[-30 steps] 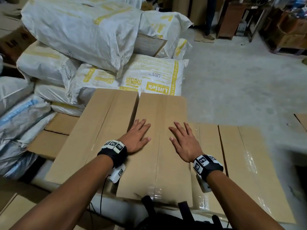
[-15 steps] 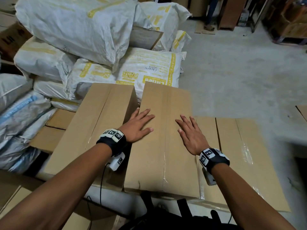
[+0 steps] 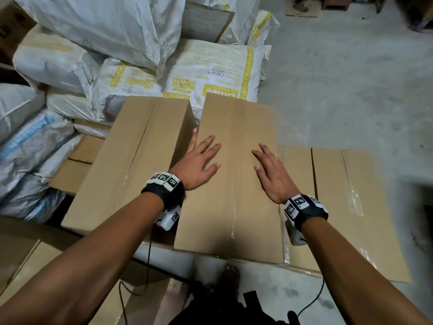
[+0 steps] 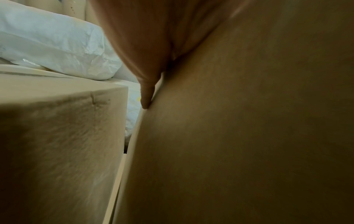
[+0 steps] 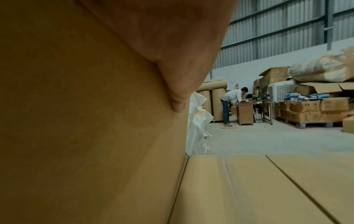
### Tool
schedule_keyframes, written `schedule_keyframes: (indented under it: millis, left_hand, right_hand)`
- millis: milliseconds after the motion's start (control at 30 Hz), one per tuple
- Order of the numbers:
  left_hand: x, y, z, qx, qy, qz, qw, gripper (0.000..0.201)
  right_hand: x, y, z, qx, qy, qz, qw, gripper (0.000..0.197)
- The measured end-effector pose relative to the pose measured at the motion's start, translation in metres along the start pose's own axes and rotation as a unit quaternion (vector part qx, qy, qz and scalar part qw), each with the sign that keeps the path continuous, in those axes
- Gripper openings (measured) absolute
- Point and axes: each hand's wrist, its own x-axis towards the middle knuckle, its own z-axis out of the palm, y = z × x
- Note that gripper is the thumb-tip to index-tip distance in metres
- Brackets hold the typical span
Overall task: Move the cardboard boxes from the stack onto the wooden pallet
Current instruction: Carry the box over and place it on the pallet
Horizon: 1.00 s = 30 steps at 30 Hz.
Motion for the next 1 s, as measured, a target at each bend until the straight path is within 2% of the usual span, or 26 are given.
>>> schedule_keyframes:
  millis: [233, 433, 667, 1000]
  left_hand:
    - [-0.003, -0.022, 0.009, -0.020, 0.013, -0.006, 1.000, 0.071]
    - [-0.029, -0.008, 0.004, -0.043, 0.036, -0.002, 0.998, 0.073]
    - [-0.089, 0.019, 0.009, -0.057, 0.055, 0.002, 0.997, 0.077]
    - [-0.207, 0.090, 0.027, -0.098, 0.067, 0.002, 0.993, 0.078]
  right_hand:
    - [0.002, -0.012, 0.008, 0.065, 0.028, 0.005, 0.997, 0.048]
    - [-0.019, -0.025, 0.003, 0.079, 0.049, -0.002, 0.996, 0.045]
    - [-0.079, -0.057, -0.004, 0.064, 0.064, -0.010, 0.996, 0.045]
    - [-0.208, -0.100, -0.010, 0.058, 0.076, -0.003, 0.995, 0.043]
